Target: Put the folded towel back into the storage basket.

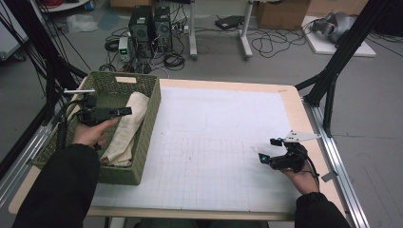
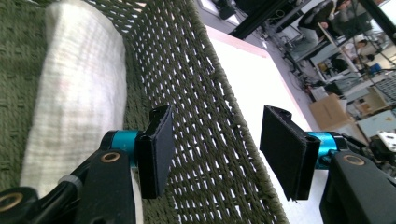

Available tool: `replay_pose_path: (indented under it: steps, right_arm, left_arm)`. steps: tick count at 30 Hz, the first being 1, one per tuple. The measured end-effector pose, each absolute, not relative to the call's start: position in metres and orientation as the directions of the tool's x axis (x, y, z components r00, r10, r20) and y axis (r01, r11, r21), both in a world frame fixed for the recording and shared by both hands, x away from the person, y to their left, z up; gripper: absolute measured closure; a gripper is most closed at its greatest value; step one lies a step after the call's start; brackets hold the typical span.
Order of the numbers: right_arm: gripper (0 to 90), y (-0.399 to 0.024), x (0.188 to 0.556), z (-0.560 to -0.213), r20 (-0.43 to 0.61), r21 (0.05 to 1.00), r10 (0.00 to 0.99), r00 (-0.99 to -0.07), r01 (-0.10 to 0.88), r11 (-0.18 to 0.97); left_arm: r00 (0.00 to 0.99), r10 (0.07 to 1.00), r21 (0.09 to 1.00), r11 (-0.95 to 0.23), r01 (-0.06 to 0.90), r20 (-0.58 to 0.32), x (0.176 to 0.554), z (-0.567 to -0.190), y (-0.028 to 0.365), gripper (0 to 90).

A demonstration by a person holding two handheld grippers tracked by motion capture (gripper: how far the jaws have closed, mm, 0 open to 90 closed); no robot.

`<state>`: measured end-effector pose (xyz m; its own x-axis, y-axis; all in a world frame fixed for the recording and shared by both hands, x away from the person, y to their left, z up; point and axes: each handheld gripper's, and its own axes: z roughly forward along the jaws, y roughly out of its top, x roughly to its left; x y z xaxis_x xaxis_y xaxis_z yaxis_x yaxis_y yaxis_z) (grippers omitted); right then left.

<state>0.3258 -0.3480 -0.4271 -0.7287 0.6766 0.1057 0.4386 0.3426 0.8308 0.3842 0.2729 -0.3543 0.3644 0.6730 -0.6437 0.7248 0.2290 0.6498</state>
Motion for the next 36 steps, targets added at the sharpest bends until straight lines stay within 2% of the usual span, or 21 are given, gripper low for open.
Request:
replay_pose_path:
  steps: [16,20,26,36]
  right_arm:
    - [12.5,-0.347,0.327,-0.428,0.101,0.832,0.673,-0.732,0.433,0.347]
    - [12.5,-0.347,0.327,-0.427,0.099,0.831,0.673,-0.733,0.432,0.349]
    - [12.5,-0.347,0.326,-0.426,0.1,0.833,0.672,-0.734,0.432,0.347]
    - [12.5,-0.347,0.327,-0.426,0.1,0.835,0.67,-0.736,0.428,0.346]
  left_arm:
    - [0.439,0.574,0.675,0.297,0.675,-0.691,0.376,-0.345,0.261,43.3]
    - [0.463,0.581,0.701,0.286,0.653,-0.669,0.373,-0.338,0.25,40.2]
    - [0.497,0.574,0.717,0.251,0.65,-0.651,0.374,-0.332,0.233,40.7]
    - [0.472,0.591,0.716,0.279,0.64,-0.653,0.369,-0.331,0.212,39.3]
